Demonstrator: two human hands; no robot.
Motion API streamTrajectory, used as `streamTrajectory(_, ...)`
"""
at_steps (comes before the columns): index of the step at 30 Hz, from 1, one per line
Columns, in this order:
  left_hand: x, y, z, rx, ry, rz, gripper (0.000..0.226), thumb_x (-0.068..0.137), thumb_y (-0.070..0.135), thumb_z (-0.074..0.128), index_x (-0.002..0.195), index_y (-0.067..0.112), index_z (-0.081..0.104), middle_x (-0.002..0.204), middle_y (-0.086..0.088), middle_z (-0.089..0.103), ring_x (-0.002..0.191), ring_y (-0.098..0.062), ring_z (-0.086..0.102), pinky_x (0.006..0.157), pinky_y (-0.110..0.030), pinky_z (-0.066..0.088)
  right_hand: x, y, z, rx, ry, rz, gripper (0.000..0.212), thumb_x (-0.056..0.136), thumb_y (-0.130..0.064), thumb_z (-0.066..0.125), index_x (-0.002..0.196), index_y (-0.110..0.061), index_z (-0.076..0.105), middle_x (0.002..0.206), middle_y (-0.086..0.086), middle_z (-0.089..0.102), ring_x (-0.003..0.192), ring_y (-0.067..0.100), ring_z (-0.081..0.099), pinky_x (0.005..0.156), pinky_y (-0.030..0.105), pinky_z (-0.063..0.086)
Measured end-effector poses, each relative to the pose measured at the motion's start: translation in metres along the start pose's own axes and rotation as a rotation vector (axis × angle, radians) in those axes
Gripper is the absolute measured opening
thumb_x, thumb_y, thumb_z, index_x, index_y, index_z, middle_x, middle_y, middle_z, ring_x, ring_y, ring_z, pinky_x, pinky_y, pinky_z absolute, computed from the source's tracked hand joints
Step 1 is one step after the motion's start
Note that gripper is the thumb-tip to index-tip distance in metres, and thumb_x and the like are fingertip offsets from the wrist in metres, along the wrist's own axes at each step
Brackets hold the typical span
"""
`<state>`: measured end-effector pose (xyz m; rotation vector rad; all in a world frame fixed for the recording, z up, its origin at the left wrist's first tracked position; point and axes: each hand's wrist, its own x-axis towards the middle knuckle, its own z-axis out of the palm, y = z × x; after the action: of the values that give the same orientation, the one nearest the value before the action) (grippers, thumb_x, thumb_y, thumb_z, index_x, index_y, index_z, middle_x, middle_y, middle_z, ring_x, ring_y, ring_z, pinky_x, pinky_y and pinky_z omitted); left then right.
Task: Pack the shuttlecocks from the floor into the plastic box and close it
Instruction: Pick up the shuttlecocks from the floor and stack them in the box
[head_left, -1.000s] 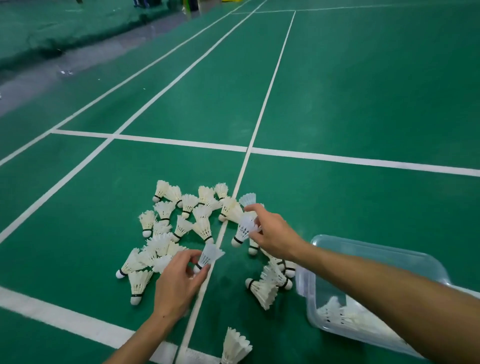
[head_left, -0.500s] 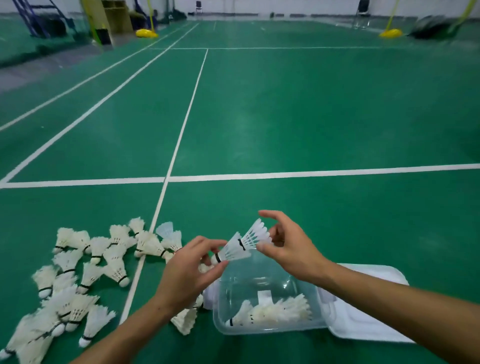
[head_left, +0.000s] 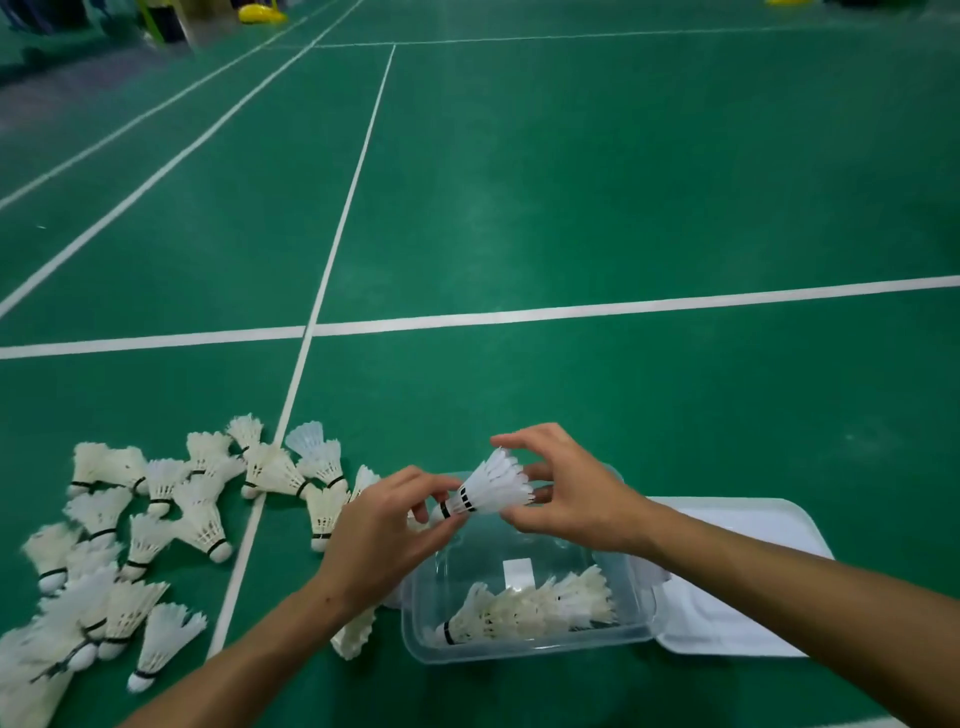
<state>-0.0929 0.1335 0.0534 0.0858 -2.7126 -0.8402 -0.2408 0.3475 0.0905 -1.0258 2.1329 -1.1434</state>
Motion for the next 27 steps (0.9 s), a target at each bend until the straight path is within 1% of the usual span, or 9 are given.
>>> streamTrajectory(2, 0.001, 0.000, 0.001, 0.001, -0.027, 0.014, 0.030, 0.091, 0.051, 0.071, 0.118, 0.040, 0.072, 0.092, 0.024, 0.064, 0.072, 0.000, 0.061, 0.060, -0.025, 0.055, 0.000, 0.002, -0.001, -0.051, -0.015, -0.016, 0.068, 0.086, -0.022, 0.087, 0.146, -0.028, 0.054, 0.142, -0.007, 0.048, 0.117, 0.011, 0.067, 0.097, 0.030, 0.060)
streamTrajectory(5, 0.000, -0.002, 0.001, -0.006, -0.050, 0.022, 0.029, 0.089, 0.047, 0.075, 0.117, 0.040, 0.072, 0.095, 0.025, 0.064, 0.074, -0.001, 0.062, 0.062, -0.026, 0.056, 0.002, 0.004, -0.005, -0.138, -0.029, -0.020, 0.063, 0.084, -0.027, 0.090, 0.137, -0.026, 0.057, 0.130, -0.008, 0.064, 0.107, 0.006, 0.070, 0.095, 0.030, 0.060)
streamTrajectory(8, -0.003, -0.006, -0.001, -0.047, -0.059, 0.020, 0.030, 0.090, 0.049, 0.074, 0.118, 0.040, 0.073, 0.097, 0.025, 0.065, 0.076, -0.003, 0.064, 0.064, -0.029, 0.057, 0.000, 0.003, -0.011, -0.306, -0.042, -0.056, 0.077, 0.081, -0.044, 0.089, 0.147, -0.040, 0.048, 0.125, -0.006, 0.067, 0.107, 0.003, 0.063, 0.096, 0.030, 0.055)
streamTrajectory(10, -0.003, -0.007, -0.002, -0.050, -0.059, 0.027, 0.032, 0.090, 0.053, 0.071, 0.119, 0.039, 0.073, 0.098, 0.026, 0.065, 0.076, -0.003, 0.064, 0.064, -0.030, 0.057, -0.001, 0.001, -0.013, -0.359, -0.060, -0.071, 0.082, 0.083, -0.046, 0.087, 0.151, -0.048, 0.042, 0.118, -0.005, 0.067, 0.098, 0.000, 0.061, 0.092, 0.021, 0.051)
streamTrajectory(12, -0.003, -0.007, -0.002, -0.043, -0.058, 0.032, 0.033, 0.090, 0.054, 0.069, 0.119, 0.039, 0.073, 0.097, 0.026, 0.065, 0.076, -0.003, 0.063, 0.064, -0.030, 0.057, -0.001, -0.001, -0.011, -0.381, -0.075, -0.100, 0.076, 0.085, -0.039, 0.087, 0.149, -0.046, 0.046, 0.109, -0.012, 0.064, 0.092, -0.005, 0.059, 0.082, 0.009, 0.045)
streamTrajectory(13, -0.002, -0.007, -0.002, -0.035, -0.060, 0.033, 0.033, 0.090, 0.053, 0.070, 0.119, 0.039, 0.073, 0.097, 0.025, 0.065, 0.076, -0.002, 0.063, 0.064, -0.029, 0.057, -0.001, -0.002, -0.009, -0.390, -0.081, -0.116, 0.073, 0.085, -0.035, 0.087, 0.147, -0.043, 0.050, 0.106, -0.016, 0.062, 0.090, -0.006, 0.058, 0.078, 0.008, 0.045)
streamTrajectory(17, -0.001, -0.008, -0.002, -0.006, -0.073, 0.040, 0.030, 0.090, 0.051, 0.071, 0.118, 0.040, 0.073, 0.096, 0.024, 0.064, 0.074, -0.001, 0.062, 0.061, -0.025, 0.056, 0.003, 0.003, -0.002, -0.400, -0.087, -0.138, 0.064, 0.084, -0.032, 0.087, 0.140, -0.037, 0.057, 0.121, -0.011, 0.060, 0.093, 0.004, 0.058, 0.084, 0.024, 0.054)
streamTrajectory(21, 0.000, -0.007, 0.000, -0.020, -0.071, 0.036, 0.031, 0.091, 0.057, 0.066, 0.116, 0.040, 0.074, 0.096, 0.024, 0.063, 0.073, -0.001, 0.061, 0.061, -0.027, 0.055, 0.007, 0.007, 0.003, -0.413, -0.056, -0.099, 0.052, 0.081, -0.035, 0.087, 0.129, -0.033, 0.066, 0.120, -0.010, 0.057, 0.104, 0.007, 0.055, 0.086, 0.019, 0.045)
streamTrajectory(27, -0.002, -0.007, 0.003, 0.001, -0.081, 0.044, 0.038, 0.087, 0.065, 0.066, 0.120, 0.045, 0.069, 0.101, 0.027, 0.058, 0.073, -0.002, 0.060, 0.060, -0.026, 0.055, 0.005, 0.016, 0.014, -0.428, -0.072, -0.031, 0.041, 0.079, -0.031, 0.084, 0.115, -0.031, 0.066, 0.110, -0.013, 0.057, 0.100, 0.005, 0.054, 0.080, 0.016, 0.041)
